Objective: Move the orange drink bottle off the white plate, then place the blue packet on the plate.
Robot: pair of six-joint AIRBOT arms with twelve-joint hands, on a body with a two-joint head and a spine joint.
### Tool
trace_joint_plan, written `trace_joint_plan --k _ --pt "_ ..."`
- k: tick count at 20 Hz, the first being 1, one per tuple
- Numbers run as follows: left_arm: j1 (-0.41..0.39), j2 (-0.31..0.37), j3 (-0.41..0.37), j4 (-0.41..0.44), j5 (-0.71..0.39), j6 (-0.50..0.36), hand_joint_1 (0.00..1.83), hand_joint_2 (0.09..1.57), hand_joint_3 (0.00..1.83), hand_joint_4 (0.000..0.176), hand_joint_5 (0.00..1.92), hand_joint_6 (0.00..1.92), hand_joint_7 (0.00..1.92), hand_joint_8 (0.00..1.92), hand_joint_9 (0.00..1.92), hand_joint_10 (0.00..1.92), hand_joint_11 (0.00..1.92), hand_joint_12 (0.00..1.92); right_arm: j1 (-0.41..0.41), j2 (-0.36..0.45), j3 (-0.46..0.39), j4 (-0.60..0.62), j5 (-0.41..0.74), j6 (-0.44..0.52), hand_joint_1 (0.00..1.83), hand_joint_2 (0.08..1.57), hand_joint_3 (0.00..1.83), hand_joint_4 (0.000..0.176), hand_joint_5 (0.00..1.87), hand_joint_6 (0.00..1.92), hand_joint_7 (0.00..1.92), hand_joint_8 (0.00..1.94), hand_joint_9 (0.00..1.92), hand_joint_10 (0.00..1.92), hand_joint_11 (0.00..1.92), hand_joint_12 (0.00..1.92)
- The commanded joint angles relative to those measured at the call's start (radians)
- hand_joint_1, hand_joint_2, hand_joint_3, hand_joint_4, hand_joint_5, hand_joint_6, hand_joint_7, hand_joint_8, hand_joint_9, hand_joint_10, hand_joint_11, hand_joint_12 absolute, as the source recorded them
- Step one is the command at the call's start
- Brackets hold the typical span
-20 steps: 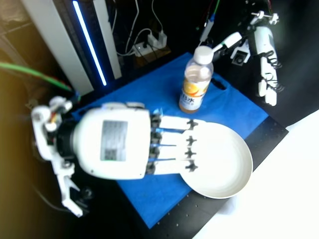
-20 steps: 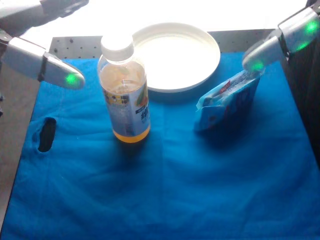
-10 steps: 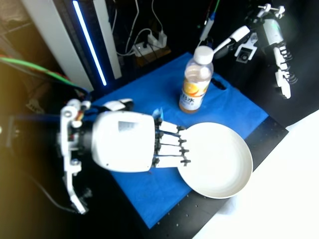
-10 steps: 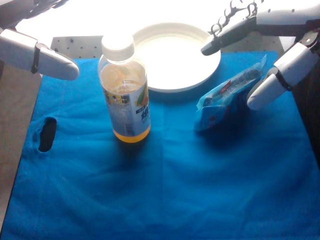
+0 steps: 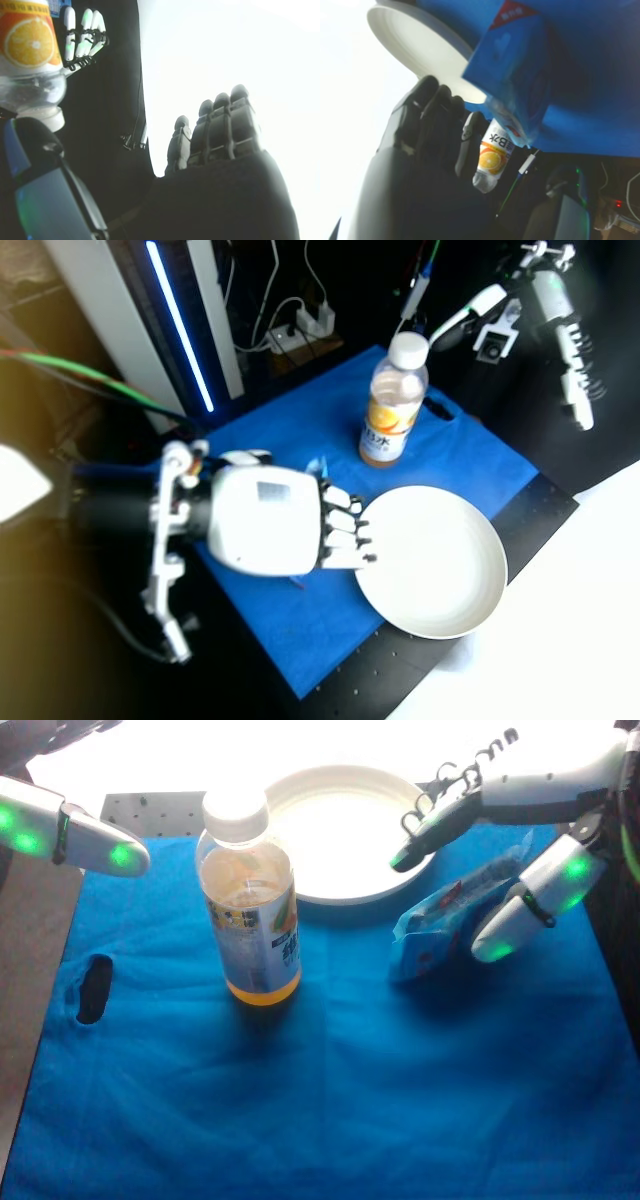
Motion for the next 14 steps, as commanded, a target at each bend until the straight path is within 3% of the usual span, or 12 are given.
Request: trace_joint_plan --k 1,3,4,5,6,7,10,12,14 --pt "-0.009 0.007 -0.002 -0.051 -0.098 -0.007 0.81 0.6 0.0 0.176 0.0 0.0 0.0 0.0 0.0 0.0 0.0 0.0 0.008 -0.005 0.0 0.04 0.02 0.008 0.66 0.72 0.0 0.081 0.55 0.0 0.56 0.0 0.55 0.01 0.26 0.9" --pt "-0.005 0.007 -0.004 -0.051 -0.1 -0.007 0.84 0.61 0.0 0.176 0.0 0.0 0.0 0.0 0.0 0.0 0.0 0.0 0.006 -0.02 -0.002 0.018 0.014 0.008 0.69 0.72 0.0 0.066 0.55 0.0 0.58 0.01 0.54 0.0 0.18 0.87" --pt "-0.004 0.007 -0.005 -0.051 -0.1 -0.007 0.84 0.6 0.0 0.176 0.0 0.0 0.0 0.0 0.0 0.0 0.0 0.0 0.006 -0.025 -0.002 0.013 0.013 0.008 0.66 0.73 0.0 0.097 0.51 0.0 0.54 0.0 0.47 0.0 0.11 0.84" --pt "0.0 0.007 -0.006 -0.051 -0.1 -0.007 0.83 0.59 0.0 0.176 0.0 0.0 0.0 0.0 0.0 0.0 0.0 0.0 0.005 -0.027 -0.004 0.006 0.013 0.008 0.68 0.73 0.0 0.084 0.55 0.01 0.57 0.0 0.49 0.0 0.12 0.77" --pt "0.002 0.007 -0.006 -0.051 -0.1 -0.007 0.82 0.6 0.0 0.176 0.0 0.0 0.0 0.0 0.0 0.0 0.0 0.0 0.005 -0.027 -0.008 0.003 0.013 0.008 0.66 0.73 0.0 0.059 0.59 0.0 0.62 0.0 0.51 0.0 0.16 0.71" --pt "0.005 0.007 -0.007 -0.051 -0.1 -0.007 0.81 0.59 0.0 0.176 0.0 0.0 0.0 0.0 0.0 0.0 0.0 0.0 0.005 -0.027 -0.011 -0.001 0.013 0.008 0.67 0.73 0.0 0.057 0.6 0.0 0.63 0.0 0.52 0.0 0.17 0.69" --pt "0.006 0.007 -0.008 -0.051 -0.1 -0.007 0.83 0.61 0.0 0.176 0.0 0.0 0.0 0.0 0.0 0.0 0.0 0.0 0.0 -0.027 -0.011 -0.004 0.009 0.008 0.69 0.75 0.01 0.069 0.62 0.01 0.66 0.01 0.56 0.02 0.19 0.7" --pt "0.006 0.007 -0.008 -0.051 -0.102 -0.007 0.81 0.61 0.0 0.176 0.0 0.0 0.0 0.0 0.0 0.0 0.0 0.0 -0.002 -0.027 -0.011 -0.005 0.005 0.008 0.81 0.8 0.0 0.078 0.7 0.01 0.76 0.01 0.65 0.01 0.2 0.81" --pt "0.006 0.007 -0.008 -0.051 -0.104 -0.007 0.82 0.61 0.0 0.176 0.0 0.0 0.0 0.0 0.0 0.0 0.0 0.0 -0.002 -0.03 -0.01 -0.01 0.0 0.008 0.89 0.9 0.0 0.034 0.81 0.02 0.87 0.02 0.75 0.04 0.23 1.07"
